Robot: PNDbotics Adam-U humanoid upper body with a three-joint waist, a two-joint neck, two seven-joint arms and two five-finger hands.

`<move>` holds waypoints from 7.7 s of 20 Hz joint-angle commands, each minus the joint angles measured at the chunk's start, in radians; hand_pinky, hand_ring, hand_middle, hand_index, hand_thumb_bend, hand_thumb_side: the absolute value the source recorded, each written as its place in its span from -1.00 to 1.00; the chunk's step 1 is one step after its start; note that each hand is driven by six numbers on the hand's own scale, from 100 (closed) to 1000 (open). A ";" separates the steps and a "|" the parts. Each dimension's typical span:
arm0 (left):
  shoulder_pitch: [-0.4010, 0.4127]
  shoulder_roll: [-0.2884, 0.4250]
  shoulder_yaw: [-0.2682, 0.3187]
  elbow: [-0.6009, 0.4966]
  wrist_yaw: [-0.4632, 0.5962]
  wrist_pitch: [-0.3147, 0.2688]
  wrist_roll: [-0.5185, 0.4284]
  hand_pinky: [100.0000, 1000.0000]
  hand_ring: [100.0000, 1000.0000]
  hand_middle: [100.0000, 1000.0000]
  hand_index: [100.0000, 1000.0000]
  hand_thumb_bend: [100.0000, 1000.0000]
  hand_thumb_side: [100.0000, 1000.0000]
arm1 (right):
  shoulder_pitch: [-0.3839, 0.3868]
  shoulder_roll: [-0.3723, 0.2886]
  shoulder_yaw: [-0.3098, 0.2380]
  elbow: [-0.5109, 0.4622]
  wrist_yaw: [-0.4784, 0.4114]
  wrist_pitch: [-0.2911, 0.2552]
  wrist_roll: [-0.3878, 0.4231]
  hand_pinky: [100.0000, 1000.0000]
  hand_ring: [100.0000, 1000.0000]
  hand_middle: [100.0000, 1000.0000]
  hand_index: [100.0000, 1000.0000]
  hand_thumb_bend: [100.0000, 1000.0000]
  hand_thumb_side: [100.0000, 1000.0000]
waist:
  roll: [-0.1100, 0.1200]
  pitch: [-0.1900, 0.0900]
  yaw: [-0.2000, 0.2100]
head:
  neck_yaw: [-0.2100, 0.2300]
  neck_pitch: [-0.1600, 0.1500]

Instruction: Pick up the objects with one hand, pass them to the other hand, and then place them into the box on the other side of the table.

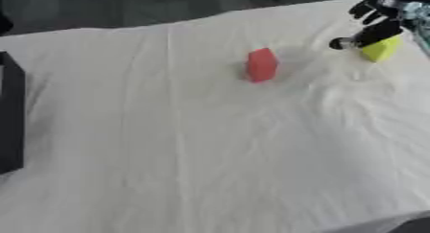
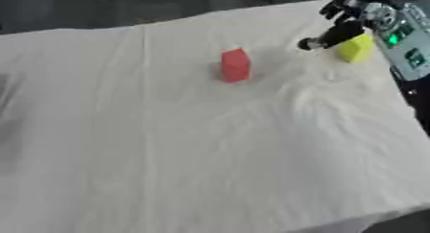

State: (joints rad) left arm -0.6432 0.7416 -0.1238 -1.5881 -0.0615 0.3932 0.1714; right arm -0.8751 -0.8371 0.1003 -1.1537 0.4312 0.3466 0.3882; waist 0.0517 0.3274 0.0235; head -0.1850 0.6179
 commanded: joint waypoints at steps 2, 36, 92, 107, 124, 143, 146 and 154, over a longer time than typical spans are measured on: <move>-0.011 0.040 0.021 -0.026 0.006 -0.005 0.014 0.42 0.28 0.21 0.43 -0.19 -0.46 | -0.017 -0.057 -0.042 0.060 0.016 0.015 -0.029 0.61 0.73 0.66 0.72 0.02 -0.51 | -0.006 -0.012 0.005 | -0.009 -0.020; 0.013 0.037 0.037 -0.076 0.043 0.007 0.053 0.40 0.27 0.18 0.39 -0.19 -0.44 | 0.028 -0.122 -0.163 0.240 -0.199 0.021 -0.291 0.54 0.68 0.58 0.74 0.16 -0.60 | 0.004 0.052 0.049 | -0.063 -0.057; 0.031 0.021 0.043 -0.071 0.046 0.002 0.066 0.40 0.26 0.18 0.34 -0.27 -0.42 | 0.016 -0.084 -0.135 0.223 -0.315 0.054 -0.443 0.46 0.49 0.19 0.39 -0.85 -1.00 | 0.007 0.068 0.050 | -0.068 -0.060; 0.031 0.020 0.039 -0.074 0.036 0.000 0.061 0.39 0.25 0.17 0.33 -0.27 -0.42 | 0.114 -0.102 -0.079 -0.082 -0.468 0.032 -0.418 0.39 0.40 0.04 0.29 -0.95 -1.00 | -0.002 0.021 0.045 | -0.028 -0.037; 0.022 0.014 0.033 -0.075 0.028 -0.006 0.048 0.39 0.25 0.17 0.33 -0.27 -0.44 | 0.272 -0.015 0.008 -0.590 -0.669 0.042 -0.442 0.32 0.32 0.01 0.30 -1.00 -0.92 | 0.011 -0.016 0.036 | 0.057 -0.012; 0.010 0.011 0.011 -0.110 0.021 -0.020 0.013 0.39 0.26 0.19 0.38 -0.24 -0.41 | 0.328 0.130 0.133 -0.846 -0.679 0.045 -0.367 0.29 0.30 0.00 0.31 -1.00 -0.90 | 0.012 -0.033 0.037 | 0.119 0.015; 0.008 0.019 -0.006 -0.145 0.023 -0.021 -0.025 0.40 0.27 0.21 0.42 -0.23 -0.38 | 0.317 0.164 0.160 -0.846 -0.661 0.032 -0.362 0.29 0.29 0.00 0.31 -1.00 -0.90 | 0.013 -0.034 0.038 | 0.122 0.017; -0.007 0.033 -0.036 -0.228 0.047 -0.008 -0.111 0.40 0.28 0.24 0.46 -0.22 -0.34 | 0.295 0.225 0.246 -0.846 -0.588 -0.004 -0.336 0.29 0.30 0.00 0.31 -1.00 -0.92 | 0.014 -0.034 0.042 | 0.124 0.026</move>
State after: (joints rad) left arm -0.6344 0.7333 -0.1633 -1.7907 -0.0229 0.3848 0.0732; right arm -0.5639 -0.6084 0.3402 -1.9792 -0.1744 0.3537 0.0491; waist 0.0665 0.3247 0.0633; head -0.0635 0.6399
